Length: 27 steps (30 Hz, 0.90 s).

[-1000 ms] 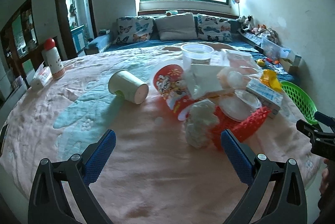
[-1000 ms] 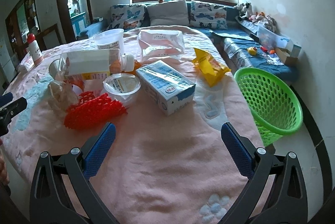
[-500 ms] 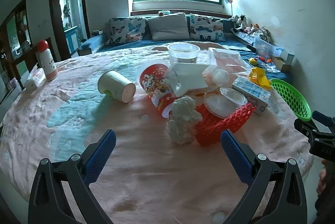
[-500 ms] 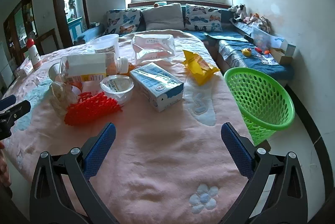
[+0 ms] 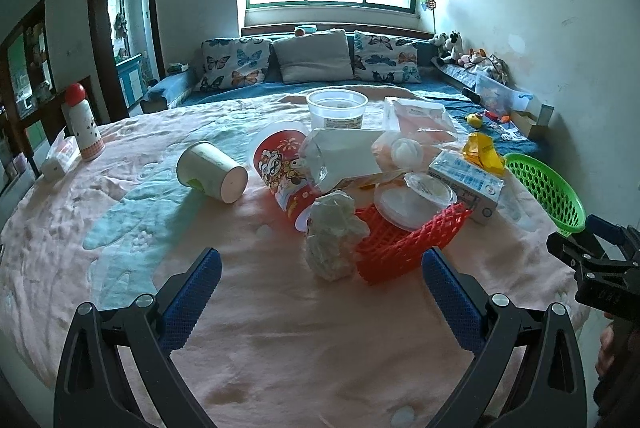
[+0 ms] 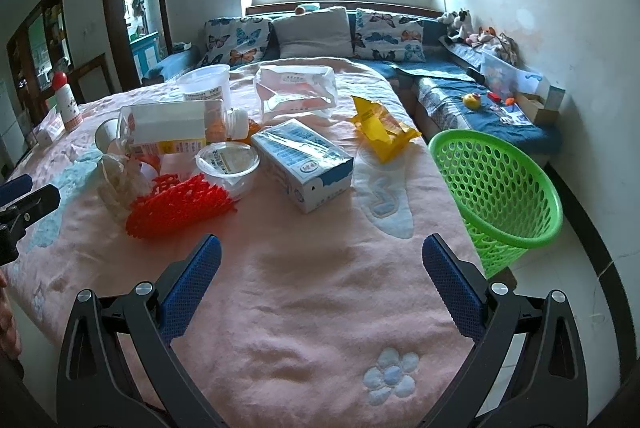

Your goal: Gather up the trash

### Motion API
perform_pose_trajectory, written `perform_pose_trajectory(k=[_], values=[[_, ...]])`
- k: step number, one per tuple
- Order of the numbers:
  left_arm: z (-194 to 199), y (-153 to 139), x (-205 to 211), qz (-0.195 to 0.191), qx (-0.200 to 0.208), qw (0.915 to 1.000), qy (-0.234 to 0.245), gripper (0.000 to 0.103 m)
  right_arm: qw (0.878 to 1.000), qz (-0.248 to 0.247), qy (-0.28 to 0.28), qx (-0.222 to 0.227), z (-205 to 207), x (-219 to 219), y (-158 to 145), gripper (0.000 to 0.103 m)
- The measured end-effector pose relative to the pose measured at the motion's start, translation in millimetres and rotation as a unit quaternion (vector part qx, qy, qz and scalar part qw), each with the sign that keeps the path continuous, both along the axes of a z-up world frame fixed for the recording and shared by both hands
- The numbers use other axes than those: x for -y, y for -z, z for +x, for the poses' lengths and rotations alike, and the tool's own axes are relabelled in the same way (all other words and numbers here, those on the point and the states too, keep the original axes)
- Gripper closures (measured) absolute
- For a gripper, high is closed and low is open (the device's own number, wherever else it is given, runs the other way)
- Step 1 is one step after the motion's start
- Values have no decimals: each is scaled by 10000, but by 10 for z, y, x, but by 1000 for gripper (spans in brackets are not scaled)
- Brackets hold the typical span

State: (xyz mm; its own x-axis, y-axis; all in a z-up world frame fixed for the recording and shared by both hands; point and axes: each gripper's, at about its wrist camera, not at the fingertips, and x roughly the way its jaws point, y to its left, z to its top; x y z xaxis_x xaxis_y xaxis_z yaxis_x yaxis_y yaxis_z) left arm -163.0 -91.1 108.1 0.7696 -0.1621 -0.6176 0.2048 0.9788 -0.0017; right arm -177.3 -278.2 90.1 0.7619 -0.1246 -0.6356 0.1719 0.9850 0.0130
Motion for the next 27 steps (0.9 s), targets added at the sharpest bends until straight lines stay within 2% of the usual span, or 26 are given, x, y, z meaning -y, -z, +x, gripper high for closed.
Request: perform_pose_trajectory(k=[12,27], values=[[87,-24,47,-95,-74,9999,96,6,10000,-13,-24,-15,1,-5,9,4],[201,-53,122,-14,0,9998,193,6,10000,27,8,-40,92,93,7,4]])
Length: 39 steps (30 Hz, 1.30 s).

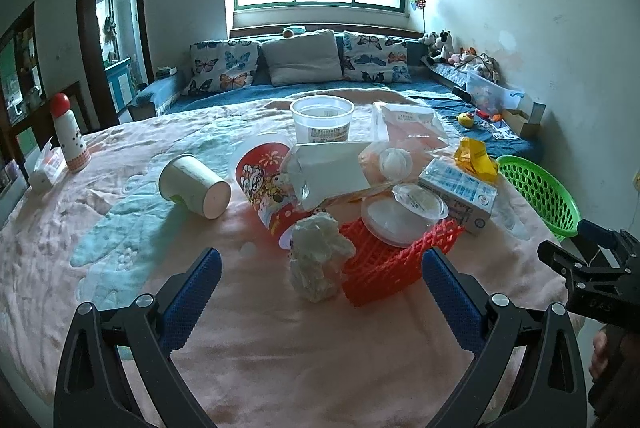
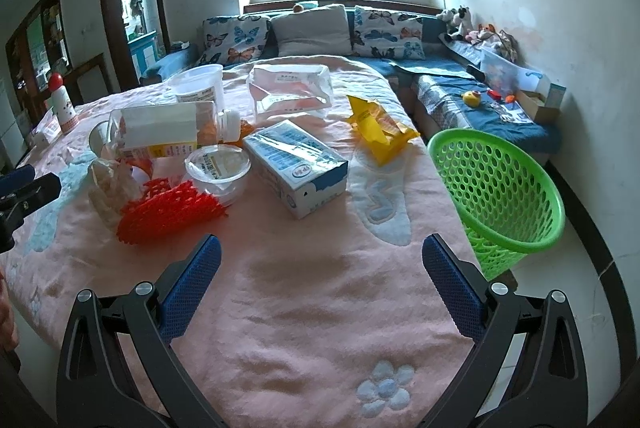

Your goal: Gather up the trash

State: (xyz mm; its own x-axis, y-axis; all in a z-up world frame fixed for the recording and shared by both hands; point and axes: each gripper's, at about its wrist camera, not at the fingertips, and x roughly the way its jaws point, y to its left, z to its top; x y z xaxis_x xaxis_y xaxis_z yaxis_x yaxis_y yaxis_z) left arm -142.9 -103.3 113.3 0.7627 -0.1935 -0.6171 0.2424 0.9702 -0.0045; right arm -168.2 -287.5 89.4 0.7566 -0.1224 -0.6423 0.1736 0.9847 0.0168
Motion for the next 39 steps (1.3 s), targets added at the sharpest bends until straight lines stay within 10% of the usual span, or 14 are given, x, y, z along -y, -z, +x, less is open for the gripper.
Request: perform_pose_trajectory(k=[23,39], values=[[191,16,-2,18,-7,9994,331,6,9998,-93,-107,-114,474,503,-92,5],[312,230,-150,49,-240,9982,546,7,9928,98,-1130,-393,850,167,24,17]])
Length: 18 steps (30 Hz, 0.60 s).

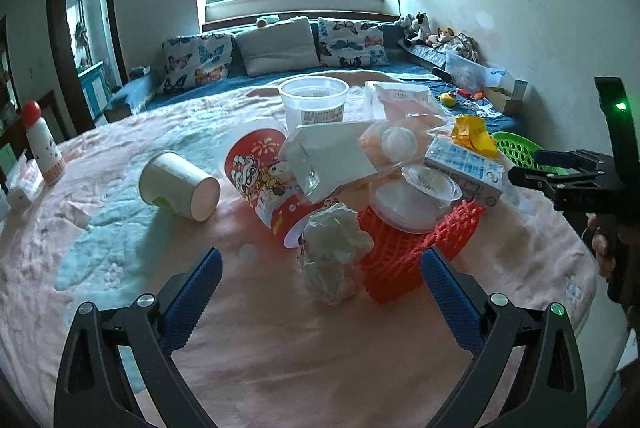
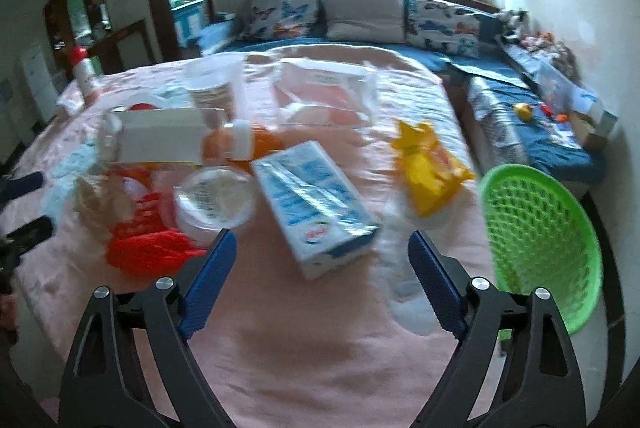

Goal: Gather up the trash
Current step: 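Grasp the white tissue with the left tool while the right tool grasps the red mesh net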

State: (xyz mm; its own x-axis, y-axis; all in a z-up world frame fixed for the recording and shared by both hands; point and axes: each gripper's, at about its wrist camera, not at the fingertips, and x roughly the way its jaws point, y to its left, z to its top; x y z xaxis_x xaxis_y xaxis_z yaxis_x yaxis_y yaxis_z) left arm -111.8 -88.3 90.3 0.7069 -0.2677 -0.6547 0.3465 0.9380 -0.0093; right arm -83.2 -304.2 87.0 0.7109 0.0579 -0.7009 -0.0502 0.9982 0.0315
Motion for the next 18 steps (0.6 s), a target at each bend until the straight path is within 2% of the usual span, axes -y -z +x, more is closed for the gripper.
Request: perform_pose_trajectory(k=[2,4,11,13,14,18], values=[[71,51,20,-24,-90,9999,70,9,9999,32,-130,14,0,-90,0,20],[127,93,52,-19,-168,9998,143,24,9998,72,-203,-3,1,-148,5,21],[424,269,66,-203,-597,9979,136,44,9985,143,-504,-133,-23,-387,101,24],[460,317,75,-169,-711,9971,192,66,9979,191,-597,-186,-14,-448,140,27],[469,339,74,-183,-764,9967,210,71,9974,207,-651,-222,-3,-485,160,29],[422,329,-12,-401,-803,9957,233,76,9955,309,-822,-347,23,-627,241,37]])
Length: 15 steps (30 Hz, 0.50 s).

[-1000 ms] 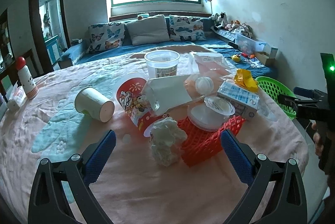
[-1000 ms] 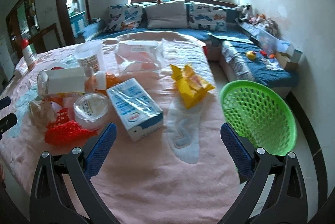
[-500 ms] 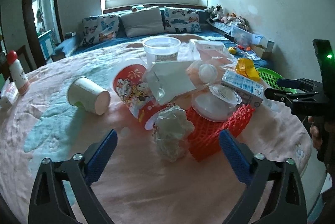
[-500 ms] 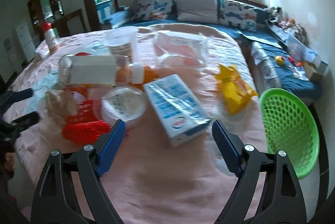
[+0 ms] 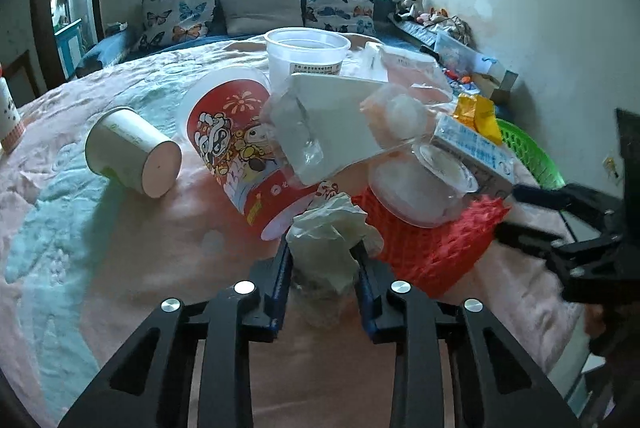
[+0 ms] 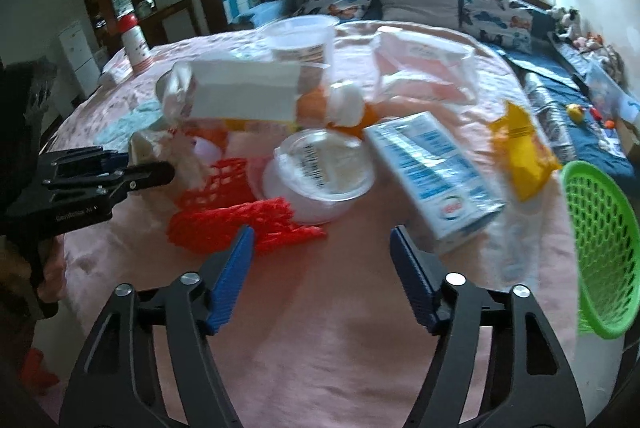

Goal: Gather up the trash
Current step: 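Grasp the white tissue with the left tool while the right tool grasps the red mesh net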

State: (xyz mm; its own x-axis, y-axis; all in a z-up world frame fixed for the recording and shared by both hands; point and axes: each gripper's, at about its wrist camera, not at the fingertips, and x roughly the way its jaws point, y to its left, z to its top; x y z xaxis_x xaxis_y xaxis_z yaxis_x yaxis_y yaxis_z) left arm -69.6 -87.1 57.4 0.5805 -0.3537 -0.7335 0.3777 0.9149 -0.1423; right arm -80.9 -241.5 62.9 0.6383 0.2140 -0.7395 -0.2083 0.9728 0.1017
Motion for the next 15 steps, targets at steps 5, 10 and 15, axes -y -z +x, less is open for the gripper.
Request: perform_pose_trajectory(k=[5,10,15], values=[[-113,-56,-94,-53,97,9999,21,79,9997,3,-219,-88,58,-230,78,50],[-214,-160,-224,-129,234,9996,-40,79,9994,135,-307,-115,83,-367,90,55],[-319,-298,-349,-160,446,9988,-73,79,9983,556,-24,-180,63,-355,85,25]])
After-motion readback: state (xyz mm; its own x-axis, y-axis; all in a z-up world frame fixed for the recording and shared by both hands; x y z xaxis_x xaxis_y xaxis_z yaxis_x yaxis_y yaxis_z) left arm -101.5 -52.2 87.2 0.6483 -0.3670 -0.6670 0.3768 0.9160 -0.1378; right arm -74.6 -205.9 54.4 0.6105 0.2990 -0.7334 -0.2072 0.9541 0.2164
